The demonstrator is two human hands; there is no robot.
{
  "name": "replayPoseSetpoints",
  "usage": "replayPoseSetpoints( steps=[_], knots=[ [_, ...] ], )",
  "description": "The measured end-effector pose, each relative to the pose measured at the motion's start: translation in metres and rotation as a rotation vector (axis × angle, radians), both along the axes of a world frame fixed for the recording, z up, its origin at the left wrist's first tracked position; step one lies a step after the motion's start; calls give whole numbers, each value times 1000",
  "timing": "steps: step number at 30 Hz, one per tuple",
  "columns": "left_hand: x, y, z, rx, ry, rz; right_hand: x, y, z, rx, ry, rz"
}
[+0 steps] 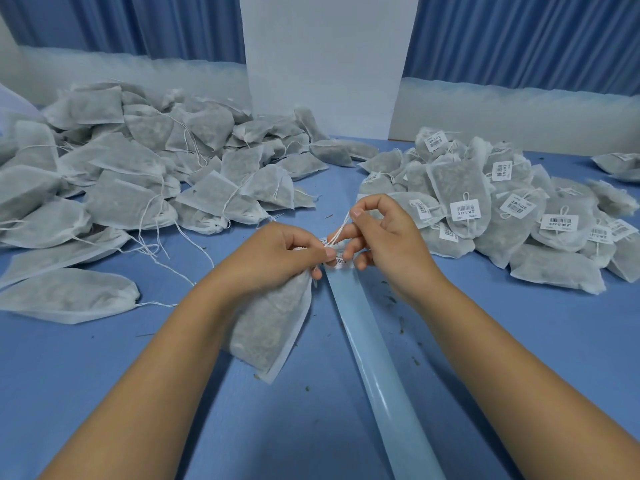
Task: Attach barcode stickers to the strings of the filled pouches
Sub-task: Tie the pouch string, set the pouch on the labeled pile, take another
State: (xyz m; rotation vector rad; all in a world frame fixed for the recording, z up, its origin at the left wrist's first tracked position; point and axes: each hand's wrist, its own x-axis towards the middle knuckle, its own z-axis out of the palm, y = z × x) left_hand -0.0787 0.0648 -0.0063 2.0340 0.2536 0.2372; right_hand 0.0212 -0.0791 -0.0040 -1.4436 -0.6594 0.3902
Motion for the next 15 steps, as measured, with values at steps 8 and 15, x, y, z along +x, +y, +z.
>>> replayPoseSetpoints(
  steps=[8,15],
  knots=[
    [-2,0,2,50,24,-7,-1,3,-5,-52,-70,-60],
    [-3,-4,5,87,-2,-26,0,6,-9,-63,-80,-70]
  ],
)
